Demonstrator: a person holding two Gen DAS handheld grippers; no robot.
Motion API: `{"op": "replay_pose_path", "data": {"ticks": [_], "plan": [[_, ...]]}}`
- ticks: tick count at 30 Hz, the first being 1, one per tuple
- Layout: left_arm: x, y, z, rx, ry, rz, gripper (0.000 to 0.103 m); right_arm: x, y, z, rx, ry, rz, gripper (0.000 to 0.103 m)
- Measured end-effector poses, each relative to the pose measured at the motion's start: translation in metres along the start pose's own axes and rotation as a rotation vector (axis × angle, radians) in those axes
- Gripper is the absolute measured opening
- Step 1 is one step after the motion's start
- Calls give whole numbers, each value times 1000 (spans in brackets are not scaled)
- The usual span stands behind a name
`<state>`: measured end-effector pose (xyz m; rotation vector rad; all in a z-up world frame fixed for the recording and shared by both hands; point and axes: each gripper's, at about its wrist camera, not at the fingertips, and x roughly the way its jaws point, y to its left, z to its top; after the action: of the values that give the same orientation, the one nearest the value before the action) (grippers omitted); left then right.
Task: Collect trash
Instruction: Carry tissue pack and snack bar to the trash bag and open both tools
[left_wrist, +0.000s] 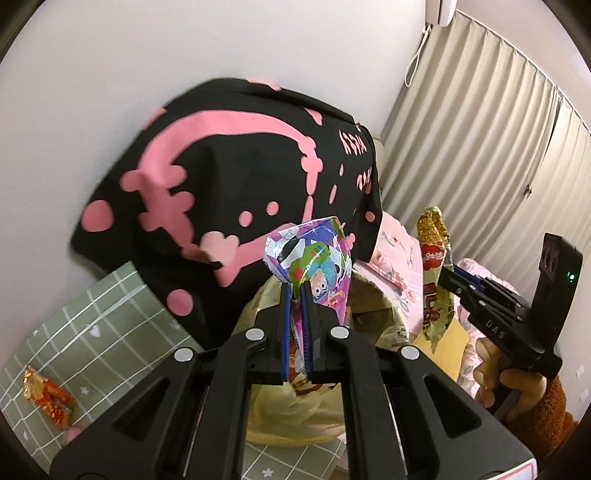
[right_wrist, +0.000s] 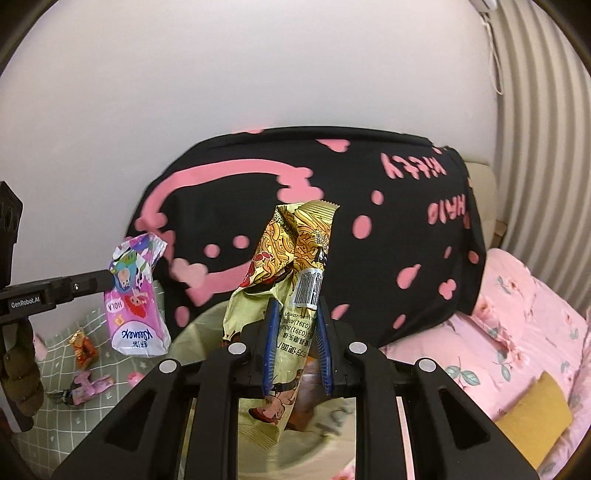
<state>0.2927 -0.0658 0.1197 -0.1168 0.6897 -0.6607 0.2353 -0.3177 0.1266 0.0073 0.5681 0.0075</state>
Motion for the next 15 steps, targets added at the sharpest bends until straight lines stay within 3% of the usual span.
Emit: {"op": "replay_pose_path", "data": {"ticks": [15], "plan": [[83, -9, -9, 6, 149, 31, 5, 6, -38, 2, 46, -12, -54, 20]]}}
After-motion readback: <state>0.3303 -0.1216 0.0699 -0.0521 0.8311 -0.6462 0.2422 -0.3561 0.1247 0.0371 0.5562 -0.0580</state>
